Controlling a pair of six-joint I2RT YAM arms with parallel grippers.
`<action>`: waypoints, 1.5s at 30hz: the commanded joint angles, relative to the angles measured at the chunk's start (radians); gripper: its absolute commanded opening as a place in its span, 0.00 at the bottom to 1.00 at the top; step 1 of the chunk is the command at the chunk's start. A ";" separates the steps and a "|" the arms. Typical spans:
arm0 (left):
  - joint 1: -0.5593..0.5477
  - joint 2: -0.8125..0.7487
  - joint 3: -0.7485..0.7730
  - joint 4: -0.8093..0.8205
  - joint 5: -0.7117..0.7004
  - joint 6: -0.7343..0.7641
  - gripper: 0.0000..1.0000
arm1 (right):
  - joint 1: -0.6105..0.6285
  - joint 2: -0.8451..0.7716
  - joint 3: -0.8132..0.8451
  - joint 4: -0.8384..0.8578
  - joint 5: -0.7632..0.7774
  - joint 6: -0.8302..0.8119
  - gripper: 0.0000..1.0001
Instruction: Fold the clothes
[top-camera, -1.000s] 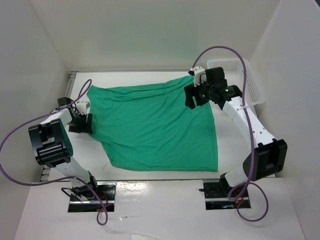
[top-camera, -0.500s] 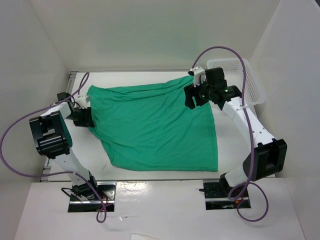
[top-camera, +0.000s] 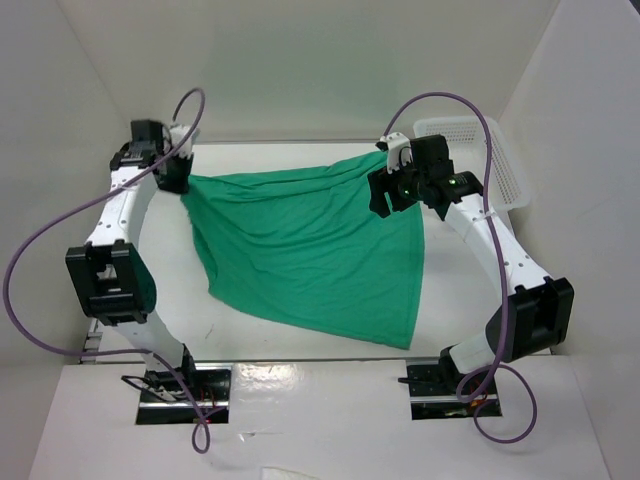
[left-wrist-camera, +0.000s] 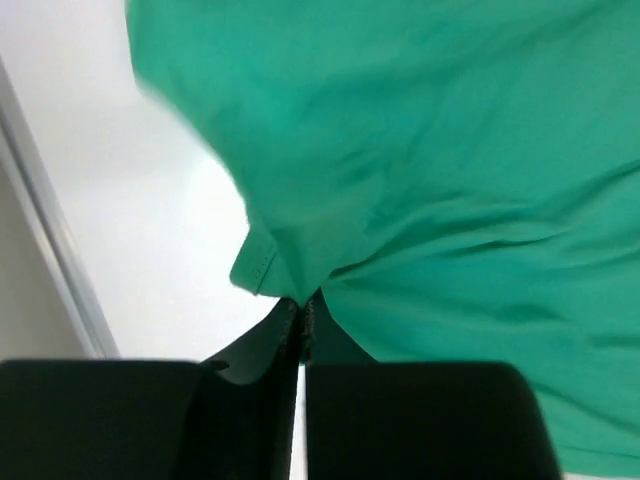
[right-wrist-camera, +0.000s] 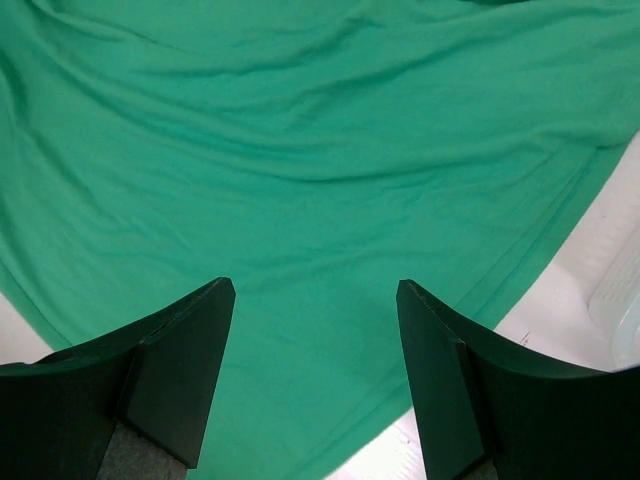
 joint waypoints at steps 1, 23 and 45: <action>-0.127 -0.058 0.202 -0.100 -0.043 -0.044 0.06 | -0.001 -0.033 -0.005 0.045 0.009 -0.007 0.74; -0.311 0.063 -0.121 0.107 -0.218 -0.057 0.89 | -0.001 -0.044 -0.014 0.054 0.009 -0.007 0.74; -0.192 0.387 0.279 0.166 0.092 -0.173 0.54 | -0.001 -0.025 -0.023 0.072 0.009 0.002 0.73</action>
